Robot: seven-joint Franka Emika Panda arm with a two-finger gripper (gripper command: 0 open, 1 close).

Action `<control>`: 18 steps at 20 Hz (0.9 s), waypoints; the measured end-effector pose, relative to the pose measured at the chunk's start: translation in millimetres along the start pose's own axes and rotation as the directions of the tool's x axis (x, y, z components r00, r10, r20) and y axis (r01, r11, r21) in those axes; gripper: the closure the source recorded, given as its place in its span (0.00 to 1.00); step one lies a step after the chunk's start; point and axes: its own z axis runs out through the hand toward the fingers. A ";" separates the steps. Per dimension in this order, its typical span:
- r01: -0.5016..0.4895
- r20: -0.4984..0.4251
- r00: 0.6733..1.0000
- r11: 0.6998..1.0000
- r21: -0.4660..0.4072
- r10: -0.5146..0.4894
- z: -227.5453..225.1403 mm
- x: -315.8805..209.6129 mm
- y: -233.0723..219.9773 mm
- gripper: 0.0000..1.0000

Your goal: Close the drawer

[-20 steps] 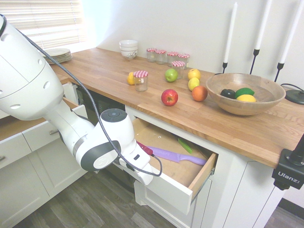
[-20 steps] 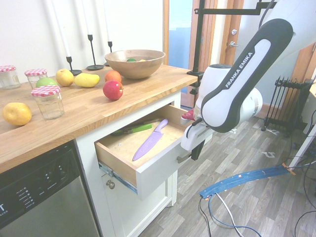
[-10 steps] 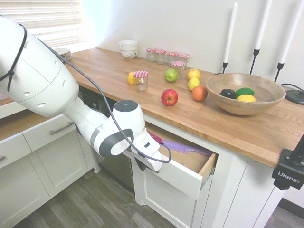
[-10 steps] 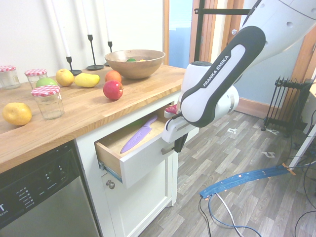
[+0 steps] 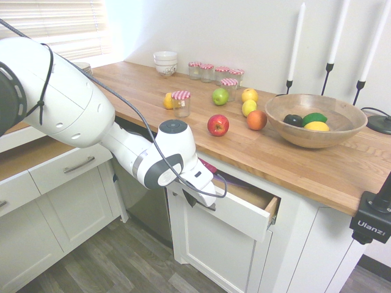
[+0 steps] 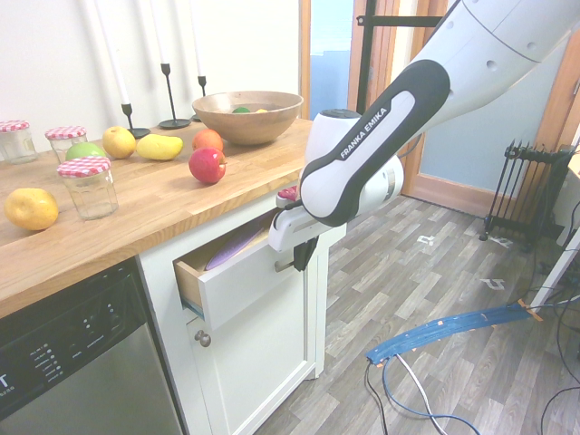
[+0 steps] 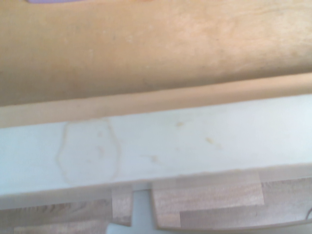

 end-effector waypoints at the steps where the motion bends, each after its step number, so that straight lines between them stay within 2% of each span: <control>1: -0.001 0.000 1.000 1.000 0.000 0.001 0.9 4.7 -2.7 1.00; 11: 0.055 -0.004 0.998 0.998 -0.016 -0.055 0.9 46.7 -30.0 1.00; 18: 0.063 0.001 0.998 0.998 -0.025 -0.063 20.0 46.9 -33.1 1.00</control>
